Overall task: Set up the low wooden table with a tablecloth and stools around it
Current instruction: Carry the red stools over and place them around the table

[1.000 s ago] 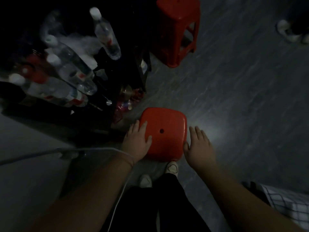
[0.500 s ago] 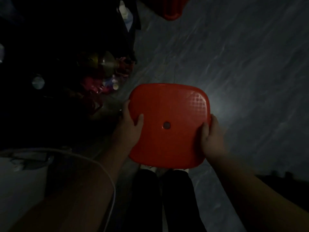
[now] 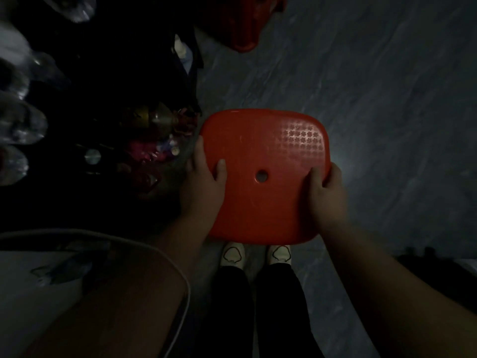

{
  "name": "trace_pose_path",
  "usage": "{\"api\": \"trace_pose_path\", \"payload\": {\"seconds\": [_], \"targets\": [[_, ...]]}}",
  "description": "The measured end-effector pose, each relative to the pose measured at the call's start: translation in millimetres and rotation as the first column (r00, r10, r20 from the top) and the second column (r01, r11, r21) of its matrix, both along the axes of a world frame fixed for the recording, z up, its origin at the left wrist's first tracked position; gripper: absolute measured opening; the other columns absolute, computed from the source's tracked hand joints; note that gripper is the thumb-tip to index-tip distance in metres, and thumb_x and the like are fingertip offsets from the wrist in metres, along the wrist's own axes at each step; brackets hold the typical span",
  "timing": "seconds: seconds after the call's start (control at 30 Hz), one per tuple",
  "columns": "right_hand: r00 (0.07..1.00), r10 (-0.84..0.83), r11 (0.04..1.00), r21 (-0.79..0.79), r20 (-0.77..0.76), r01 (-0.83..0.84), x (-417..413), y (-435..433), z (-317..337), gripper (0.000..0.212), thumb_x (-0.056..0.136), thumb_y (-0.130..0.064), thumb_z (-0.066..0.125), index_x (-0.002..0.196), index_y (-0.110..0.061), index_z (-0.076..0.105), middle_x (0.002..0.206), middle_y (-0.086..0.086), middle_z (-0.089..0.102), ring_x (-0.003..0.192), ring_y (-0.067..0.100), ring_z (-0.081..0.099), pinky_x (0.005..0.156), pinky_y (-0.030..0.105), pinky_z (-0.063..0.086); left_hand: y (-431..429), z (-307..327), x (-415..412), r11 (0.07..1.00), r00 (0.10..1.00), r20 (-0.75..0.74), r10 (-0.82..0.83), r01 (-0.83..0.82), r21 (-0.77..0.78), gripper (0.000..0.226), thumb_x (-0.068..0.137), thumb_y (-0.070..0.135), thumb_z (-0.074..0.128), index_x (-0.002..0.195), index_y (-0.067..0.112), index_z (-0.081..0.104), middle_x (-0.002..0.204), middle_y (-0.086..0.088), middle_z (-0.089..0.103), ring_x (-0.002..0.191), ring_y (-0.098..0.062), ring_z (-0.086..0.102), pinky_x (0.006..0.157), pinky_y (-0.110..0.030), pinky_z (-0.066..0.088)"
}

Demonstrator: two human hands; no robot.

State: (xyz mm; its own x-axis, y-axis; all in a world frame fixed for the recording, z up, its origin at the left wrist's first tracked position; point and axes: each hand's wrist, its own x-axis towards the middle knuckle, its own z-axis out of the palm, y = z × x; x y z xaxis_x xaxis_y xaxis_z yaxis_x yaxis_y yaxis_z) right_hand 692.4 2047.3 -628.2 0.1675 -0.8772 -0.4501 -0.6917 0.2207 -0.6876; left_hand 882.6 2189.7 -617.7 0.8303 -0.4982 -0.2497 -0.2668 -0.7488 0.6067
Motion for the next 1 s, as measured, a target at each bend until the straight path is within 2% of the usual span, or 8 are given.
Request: {"api": "trace_pose_path", "payload": {"seconds": [0.23,0.33,0.43,0.5,0.67,0.8,0.93,1.0], "targets": [[0.986,-0.162,0.981,-0.104,0.039,0.166,-34.8,-7.4,169.5,0.047,0.095,-0.054,0.042,0.135,-0.03,0.048,0.104,-0.012,0.053,0.086,0.005,0.051,0.077,0.025,0.035,-38.0,168.8,-7.7,0.981,0.972,0.15,-0.181,0.189,-0.037,0.065,0.096,0.056,0.039,0.153,0.04,0.012,0.146,-0.008,0.045,0.115,-0.031,0.059,0.082,-0.034,0.04],[0.974,-0.217,0.958,-0.178,0.063,0.225,-61.6,9.5,251.7,0.046,0.096,-0.051,0.045,0.134,-0.025,0.049,0.105,-0.012,0.052,0.09,0.006,0.05,0.081,0.025,0.034,-38.3,251.5,-25.6,0.961,0.952,0.155,-0.264,0.274,-0.045,0.065,0.098,0.054,0.039,0.153,0.038,0.01,0.145,-0.009,0.044,0.113,-0.033,0.059,0.086,-0.042,0.05],[0.969,-0.24,0.942,-0.228,0.058,0.247,-95.5,34.8,328.4,0.049,0.095,-0.052,0.046,0.135,-0.023,0.046,0.103,-0.012,0.053,0.078,0.0,0.049,0.071,0.023,0.036,-33.0,327.8,-52.5,0.927,0.919,0.171,-0.356,0.37,-0.061,0.066,0.099,0.051,0.039,0.155,0.034,0.008,0.149,-0.011,0.04,0.116,-0.035,0.057,0.09,-0.045,0.049],[0.956,-0.29,0.919,-0.268,0.038,0.29,-123.2,55.0,366.6,0.05,0.095,-0.052,0.046,0.134,-0.02,0.045,0.109,-0.006,0.055,0.084,0.006,0.051,0.075,0.026,0.036,-29.9,366.0,-74.0,0.892,0.89,0.165,-0.425,0.443,-0.088,0.067,0.1,0.051,0.038,0.156,0.034,0.007,0.149,-0.012,0.038,0.119,-0.035,0.056,0.094,-0.047,0.048],[0.9,-0.435,0.842,-0.348,0.015,0.412,-195.2,109.6,424.5,0.05,0.096,-0.053,0.045,0.132,-0.019,0.044,0.118,0.001,0.06,0.093,0.013,0.053,0.082,0.027,0.036,-27.8,421.2,-138.3,0.768,0.758,0.261,-0.598,0.635,-0.085,0.069,0.099,0.052,0.035,0.156,0.035,0.001,0.144,-0.015,0.041,0.109,-0.04,0.059,0.088,-0.047,0.046],[0.827,-0.559,0.761,-0.363,0.051,0.537,-249.9,162.1,445.3,0.051,0.097,-0.047,0.049,0.135,-0.016,0.04,0.129,0.008,0.06,0.104,0.02,0.06,0.086,0.029,0.041,-33.2,447.3,-200.0,0.611,0.601,0.237,-0.764,0.791,-0.034,0.069,0.101,0.05,0.035,0.157,0.035,-0.002,0.143,-0.021,0.04,0.111,-0.045,0.057,0.093,-0.049,0.045],[0.758,-0.65,0.685,-0.393,0.051,0.614,-306.0,220.8,459.9,0.067,0.095,-0.056,0.044,0.15,-0.024,0.022,0.142,0.006,0.05,0.118,0.022,0.056,0.094,0.036,0.045,-17.5,468.2,-268.5,0.479,0.467,0.274,-0.841,0.878,-0.027,0.067,0.1,0.051,0.035,0.158,0.033,0.006,0.14,-0.019,0.042,0.111,-0.044,0.057,0.094,-0.048,0.045],[0.726,-0.687,0.645,-0.425,0.044,0.636,-335.6,246.7,465.3,0.072,0.096,-0.058,0.041,0.155,-0.03,0.01,0.15,0.006,0.041,0.127,0.024,0.05,0.098,0.035,0.04,-3.5,477.5,-306.5,0.43,0.419,0.296,-0.858,0.902,-0.03,0.067,0.1,0.051,0.035,0.158,0.034,0.006,0.138,-0.019,0.043,0.109,-0.043,0.057,0.093,-0.047,0.045]]}}
